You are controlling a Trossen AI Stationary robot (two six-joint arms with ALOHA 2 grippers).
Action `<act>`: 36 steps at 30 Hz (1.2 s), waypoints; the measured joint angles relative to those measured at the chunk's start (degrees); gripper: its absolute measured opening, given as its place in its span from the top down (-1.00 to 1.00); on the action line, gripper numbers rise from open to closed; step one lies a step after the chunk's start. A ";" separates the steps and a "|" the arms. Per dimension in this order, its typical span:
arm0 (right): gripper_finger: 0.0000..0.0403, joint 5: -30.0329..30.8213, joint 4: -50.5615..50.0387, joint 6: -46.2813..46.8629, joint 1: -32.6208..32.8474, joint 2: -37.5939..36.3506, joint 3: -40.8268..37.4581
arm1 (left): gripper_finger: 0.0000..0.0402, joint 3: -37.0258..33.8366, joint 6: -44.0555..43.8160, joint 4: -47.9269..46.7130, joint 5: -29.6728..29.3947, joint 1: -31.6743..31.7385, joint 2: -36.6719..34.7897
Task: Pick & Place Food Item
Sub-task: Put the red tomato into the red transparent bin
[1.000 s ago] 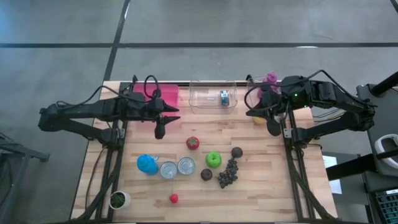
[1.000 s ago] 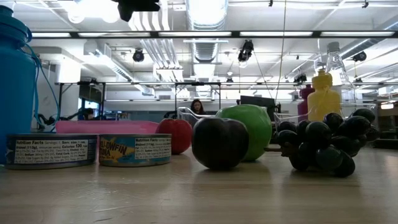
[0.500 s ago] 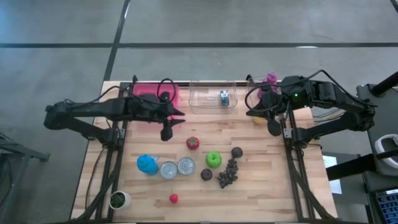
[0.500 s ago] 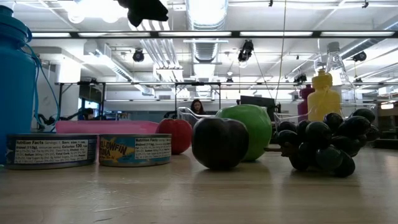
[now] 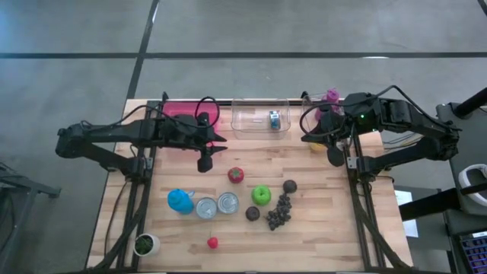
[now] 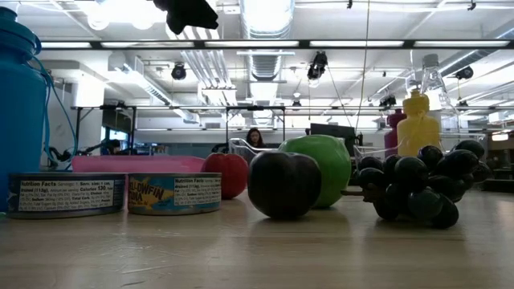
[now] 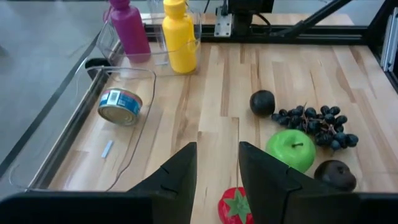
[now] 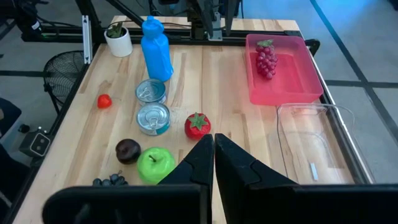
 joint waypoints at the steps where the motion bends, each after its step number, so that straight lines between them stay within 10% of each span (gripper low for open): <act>1: 0.94 0.00 0.00 0.00 0.00 0.00 0.00 | 0.39 0.00 0.02 -0.33 0.00 0.00 -0.01; 36: 0.94 -0.09 0.02 0.00 -0.01 0.00 0.00 | 0.41 -1.18 -4.33 -1.20 0.13 0.00 6.68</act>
